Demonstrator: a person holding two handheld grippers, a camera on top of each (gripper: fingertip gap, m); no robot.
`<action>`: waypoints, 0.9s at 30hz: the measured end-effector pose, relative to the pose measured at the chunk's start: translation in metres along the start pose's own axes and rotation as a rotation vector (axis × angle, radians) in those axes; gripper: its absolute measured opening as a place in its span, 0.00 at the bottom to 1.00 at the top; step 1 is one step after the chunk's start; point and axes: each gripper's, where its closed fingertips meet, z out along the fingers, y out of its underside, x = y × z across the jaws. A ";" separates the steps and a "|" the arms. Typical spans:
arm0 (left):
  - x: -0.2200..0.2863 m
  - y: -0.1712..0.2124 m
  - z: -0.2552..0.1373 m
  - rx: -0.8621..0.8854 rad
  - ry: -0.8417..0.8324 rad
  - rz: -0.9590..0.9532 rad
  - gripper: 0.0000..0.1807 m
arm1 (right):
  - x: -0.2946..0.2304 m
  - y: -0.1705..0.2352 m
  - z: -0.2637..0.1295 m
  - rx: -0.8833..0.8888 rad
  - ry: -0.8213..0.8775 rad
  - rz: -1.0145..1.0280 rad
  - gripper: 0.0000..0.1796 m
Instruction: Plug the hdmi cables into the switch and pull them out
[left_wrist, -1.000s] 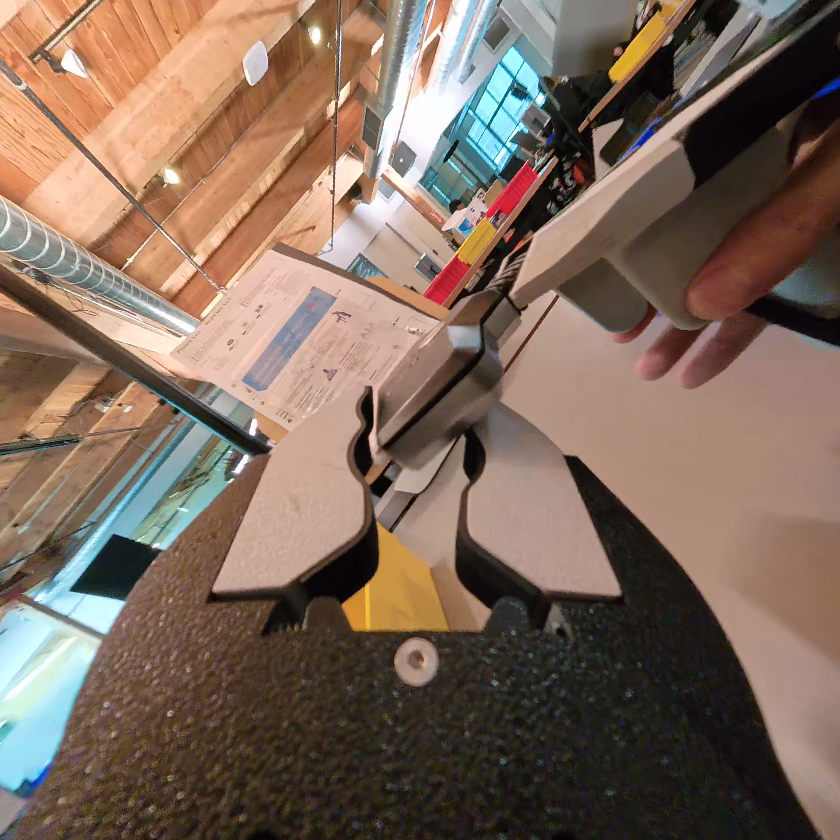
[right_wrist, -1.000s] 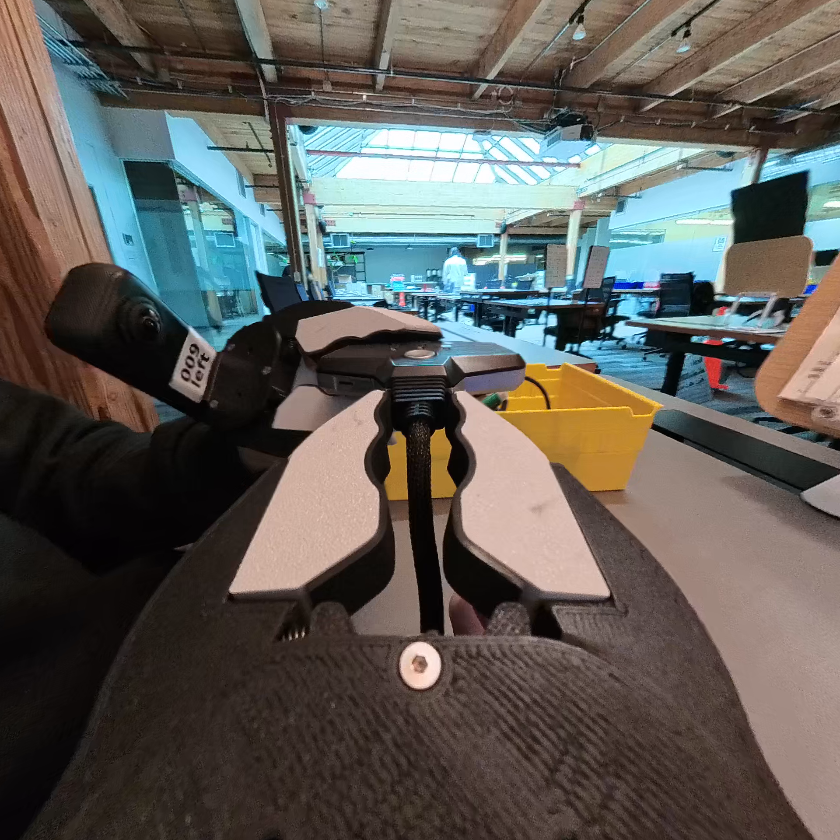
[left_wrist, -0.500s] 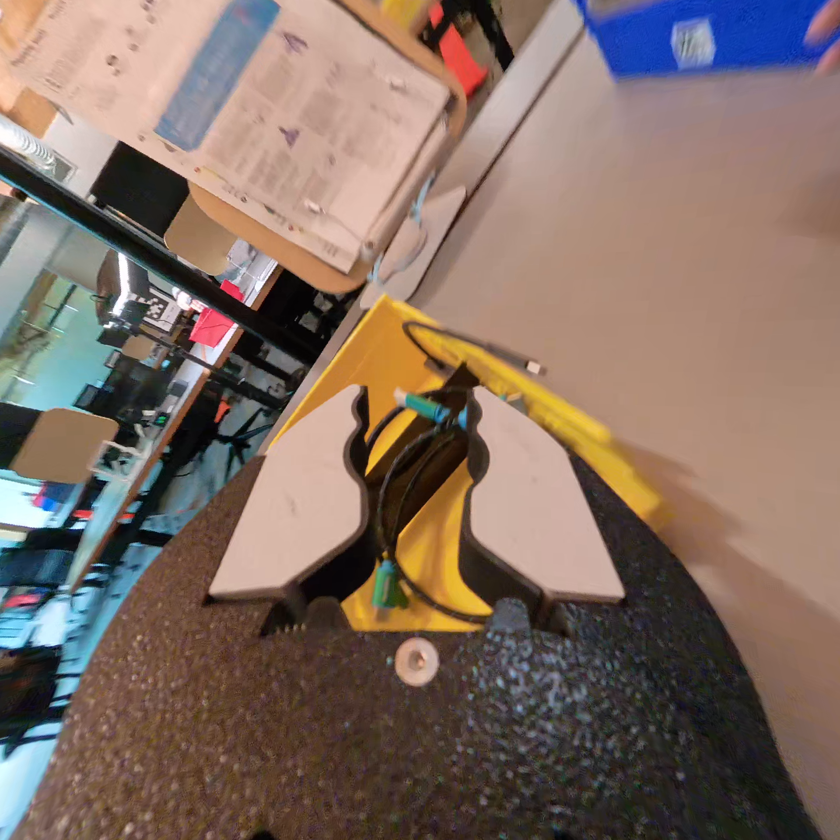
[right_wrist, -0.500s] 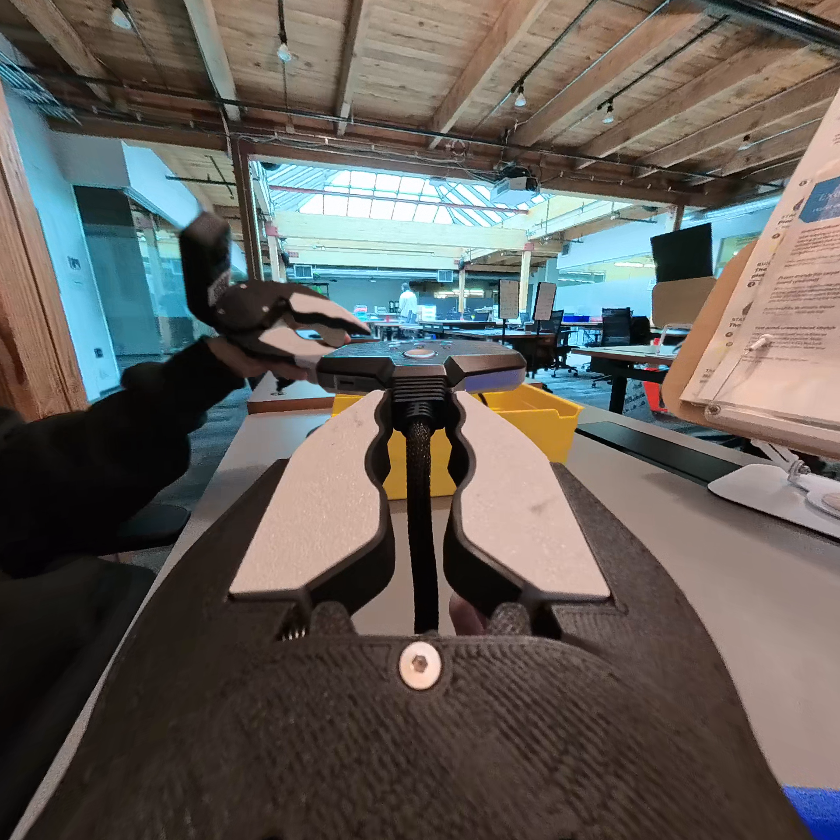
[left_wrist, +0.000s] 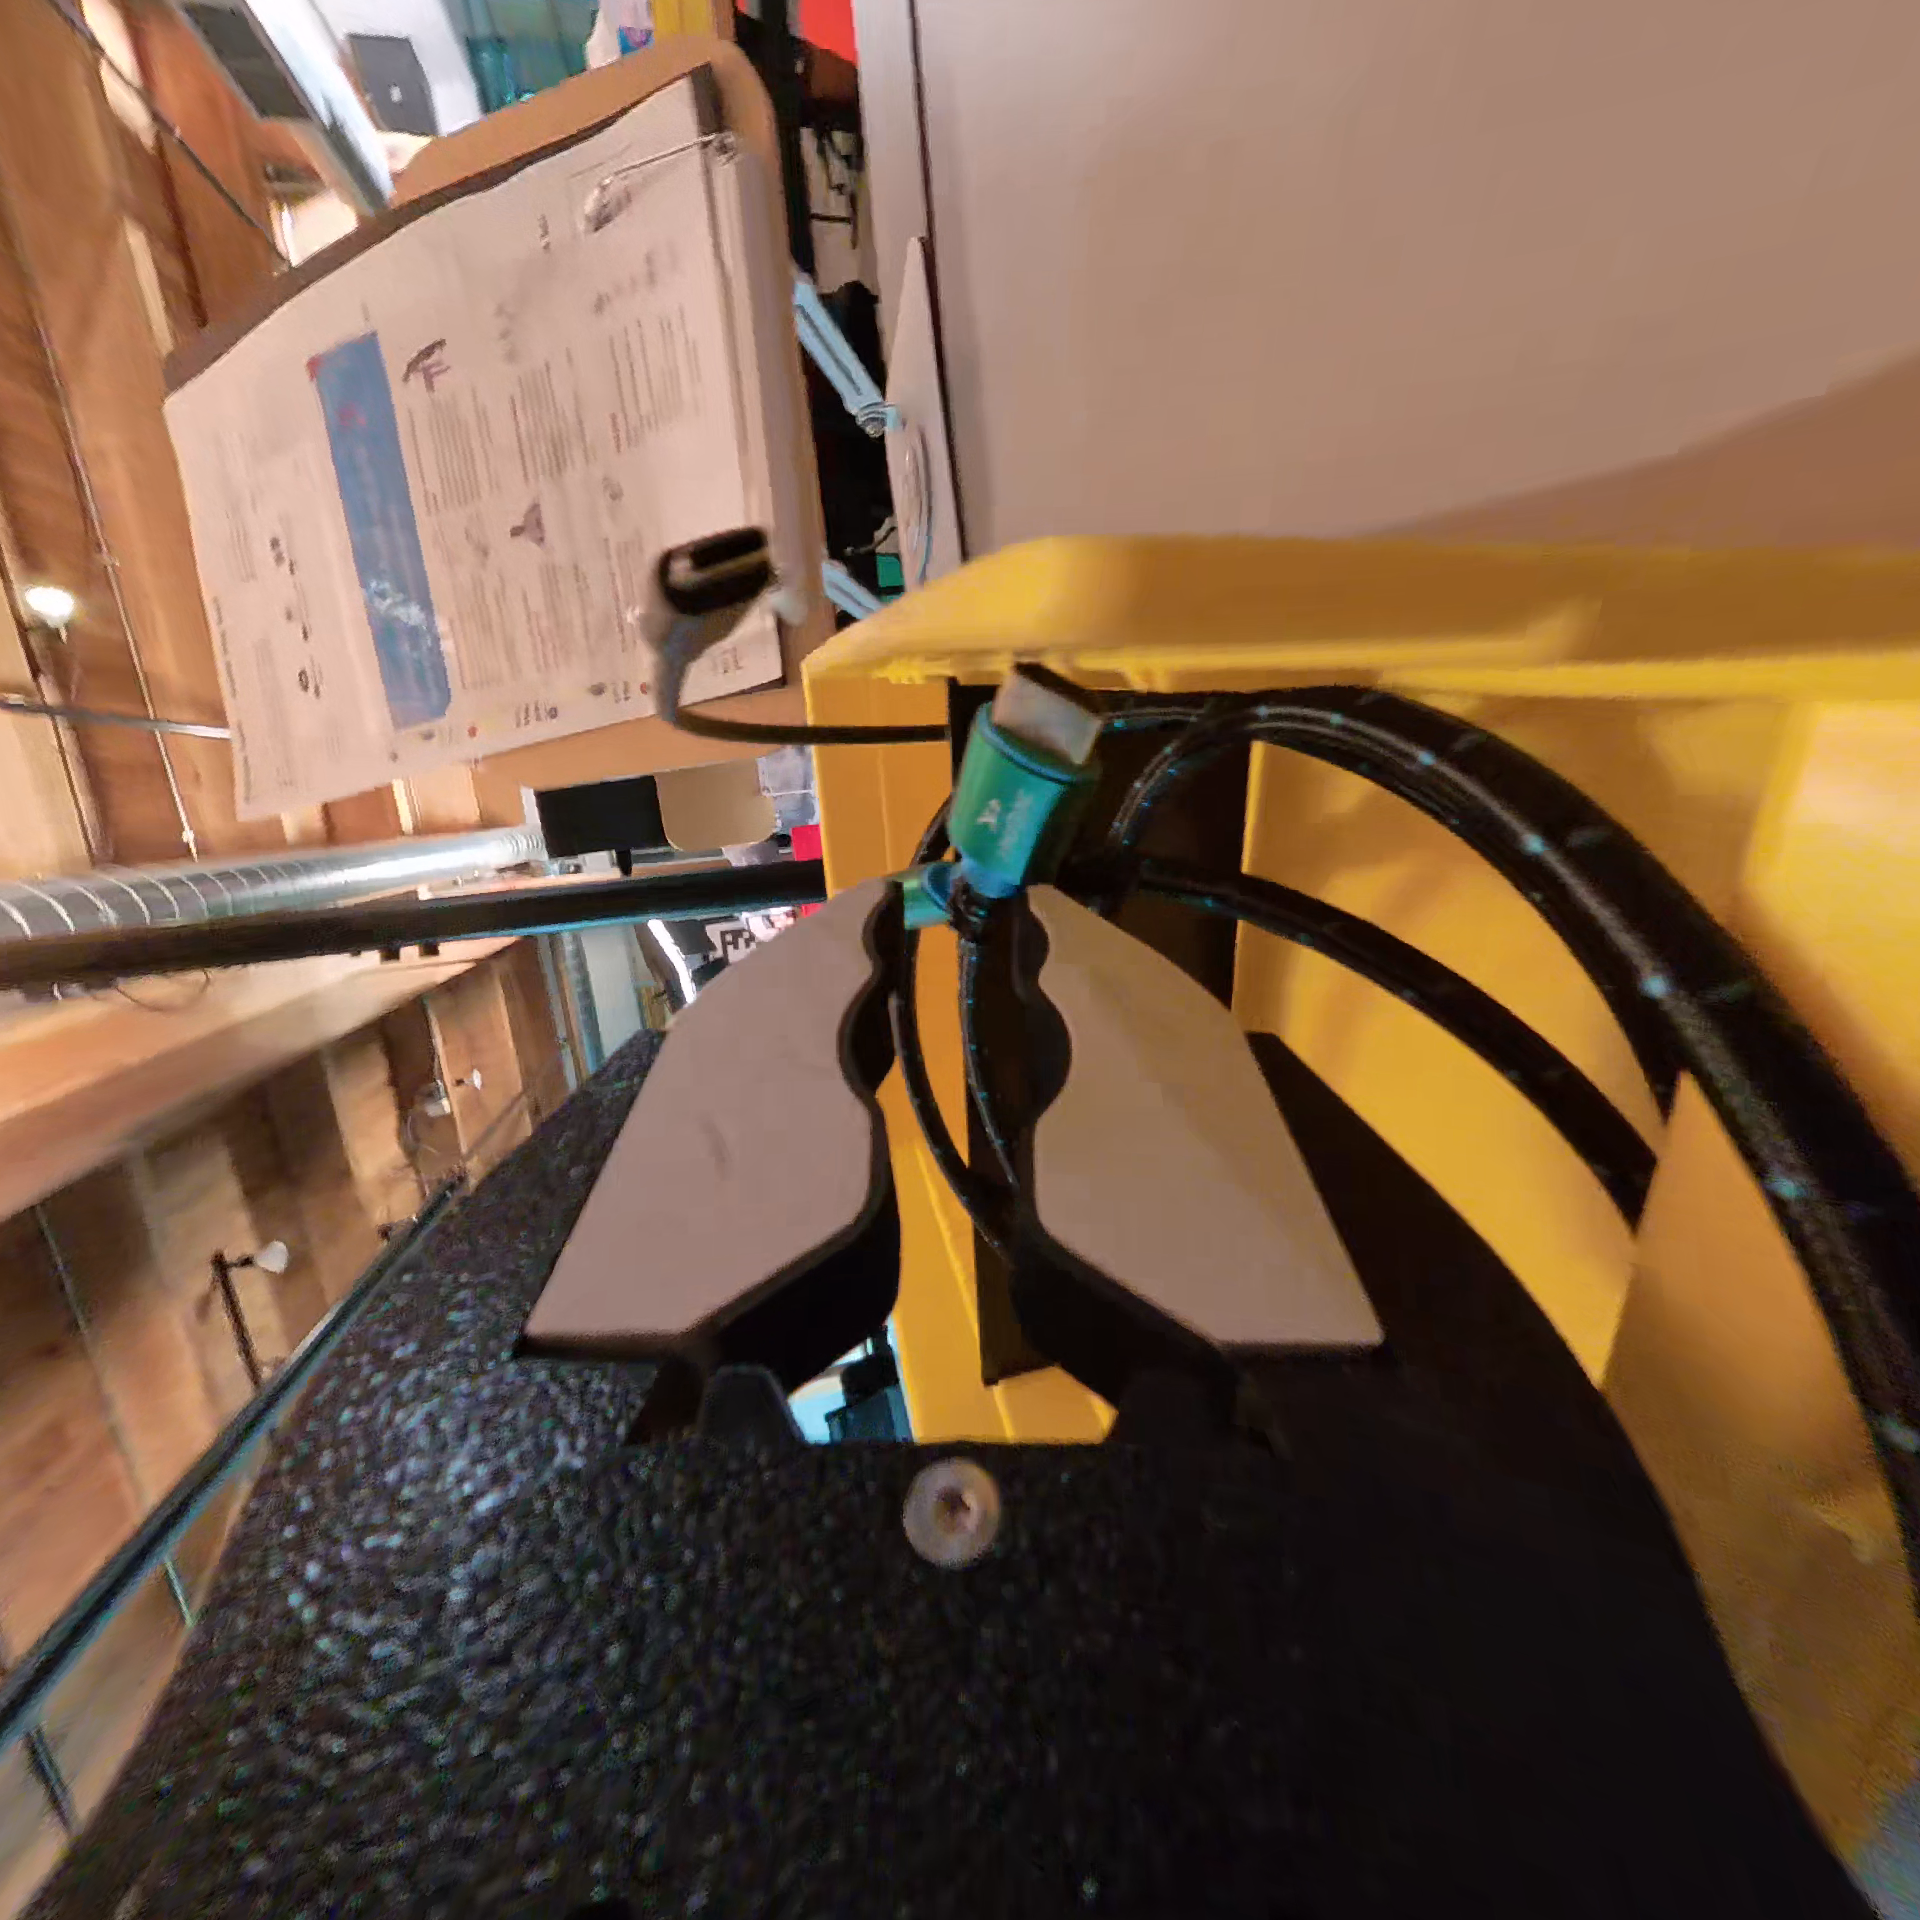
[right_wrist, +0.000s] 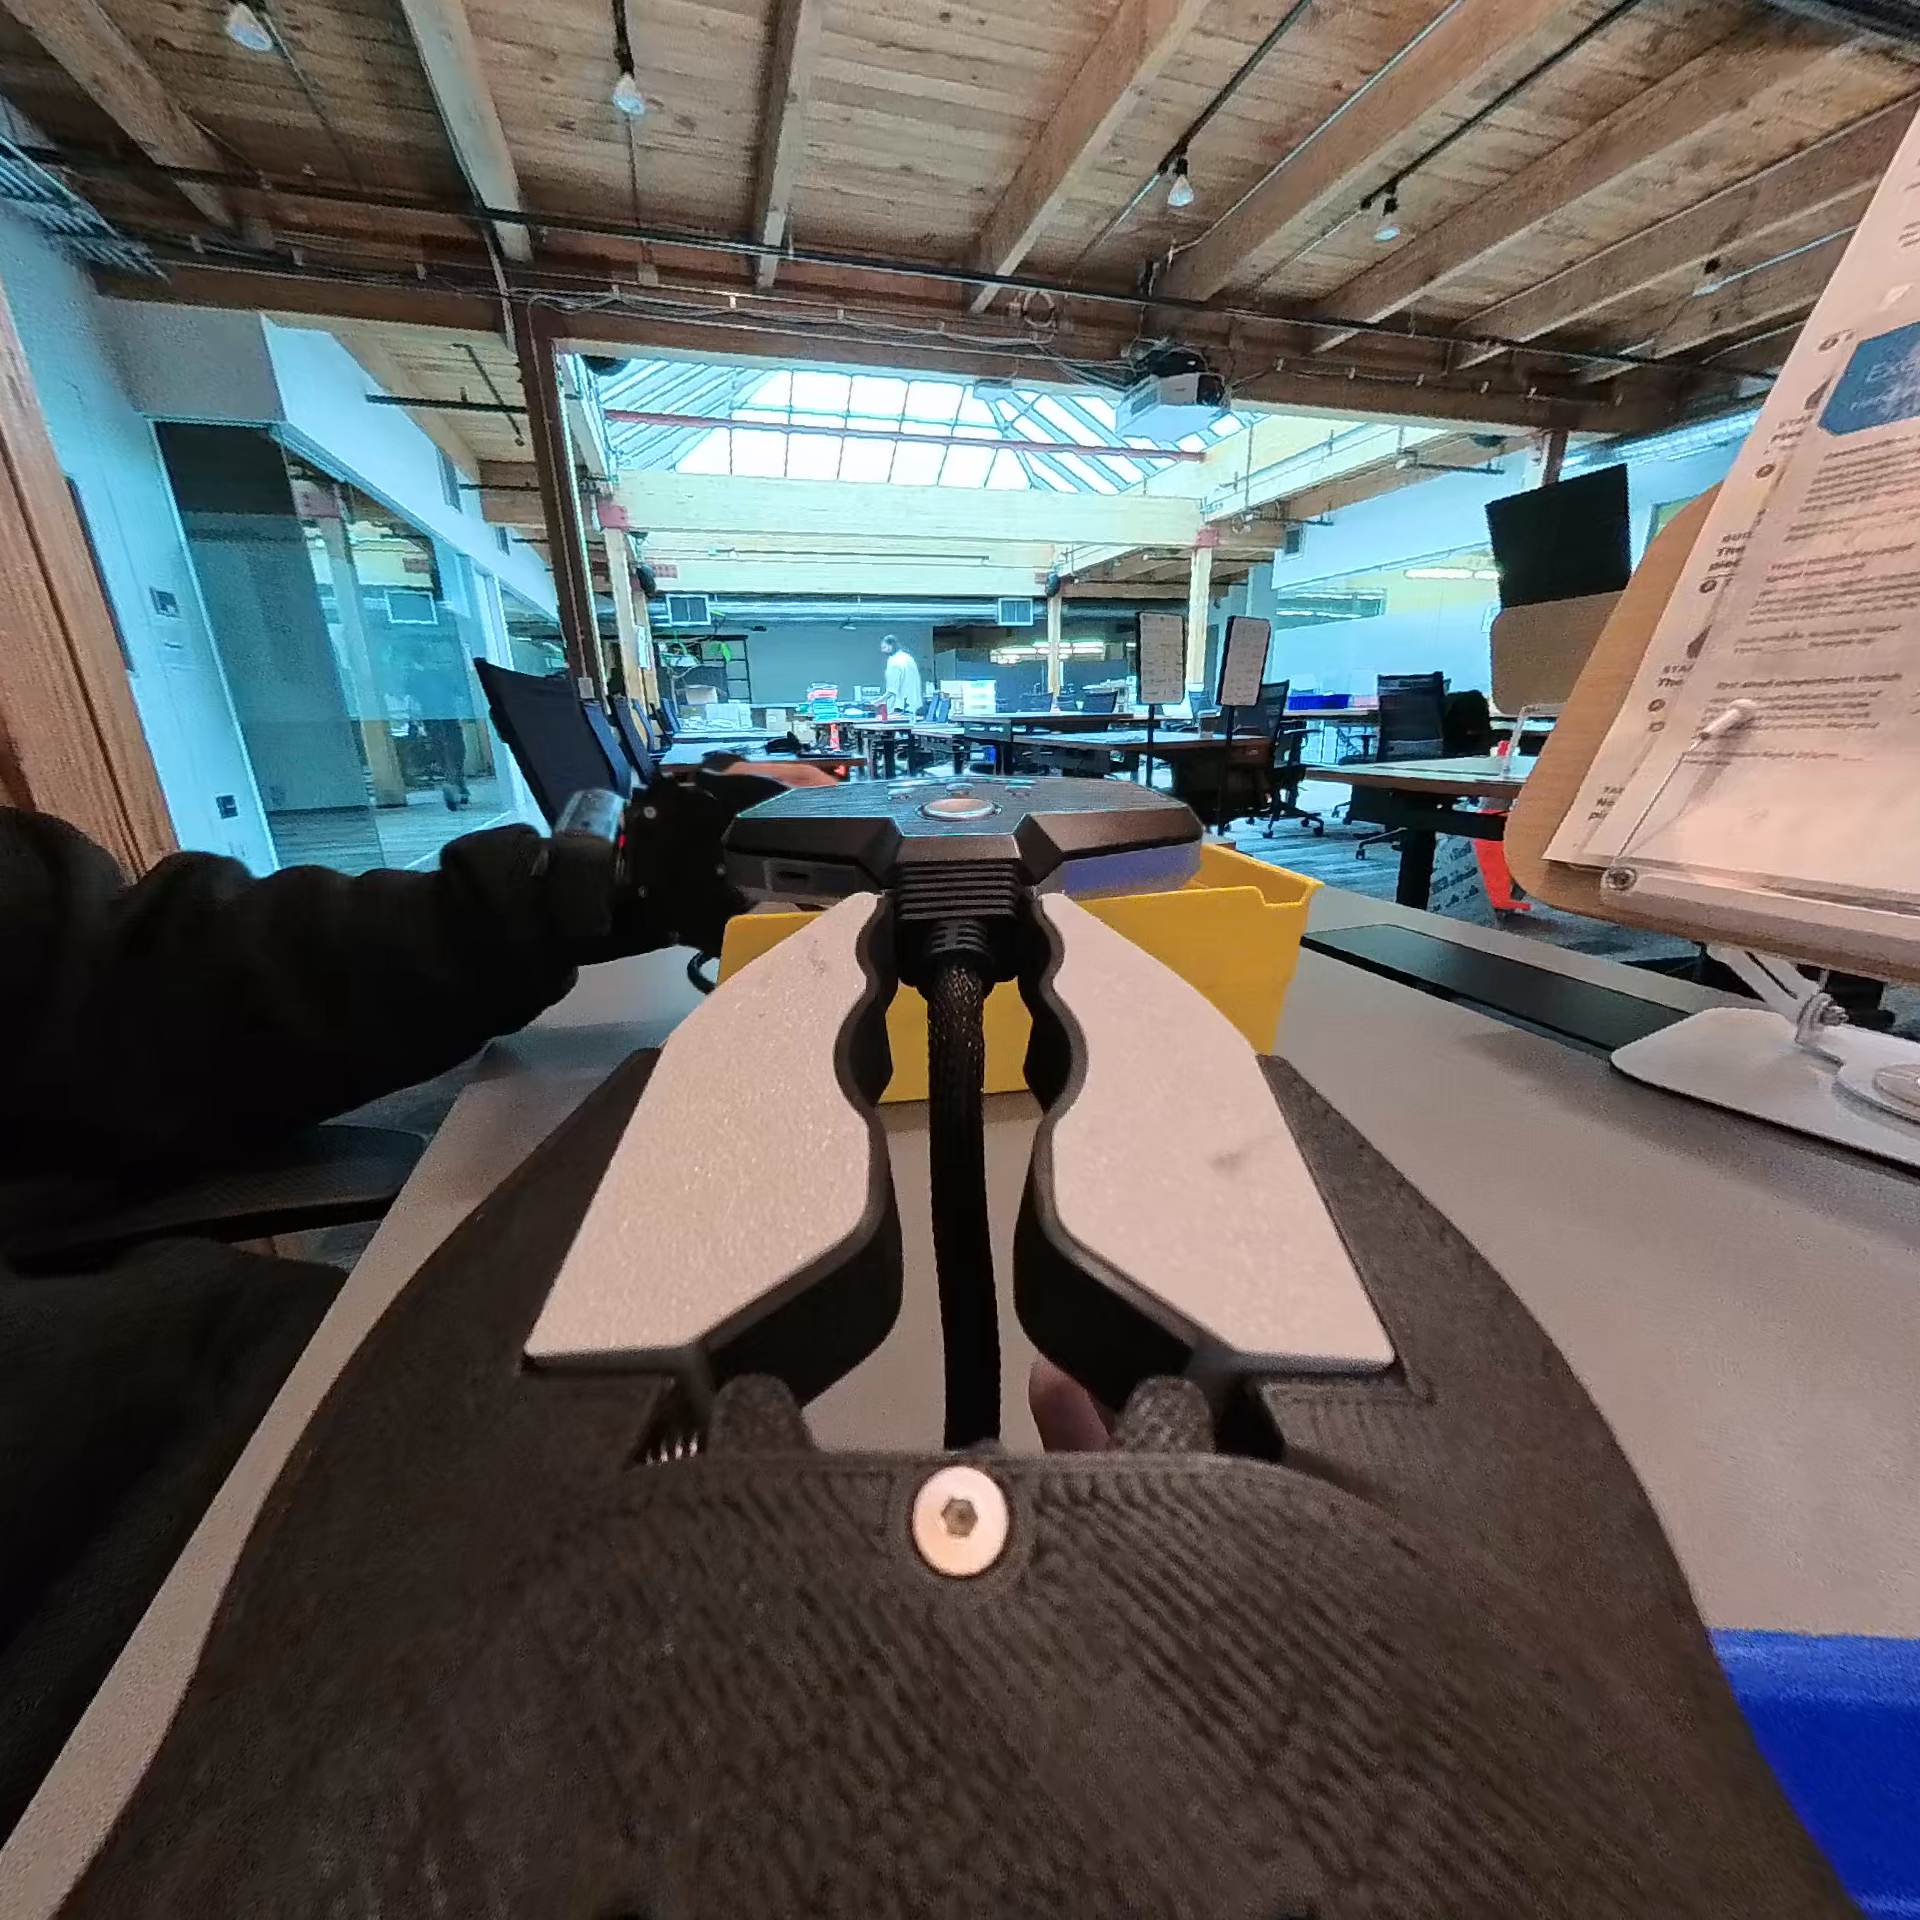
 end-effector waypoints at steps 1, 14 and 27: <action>0.003 0.000 0.001 0.008 0.010 0.022 0.10 | 0.000 0.000 0.000 0.003 0.003 -0.001 0.13; 0.015 -0.004 0.000 0.009 0.278 0.075 0.19 | 0.000 0.006 0.000 -0.019 -0.010 0.004 0.13; 0.003 0.003 0.016 0.006 0.010 0.200 0.12 | 0.000 0.007 -0.002 -0.028 -0.013 -0.005 0.13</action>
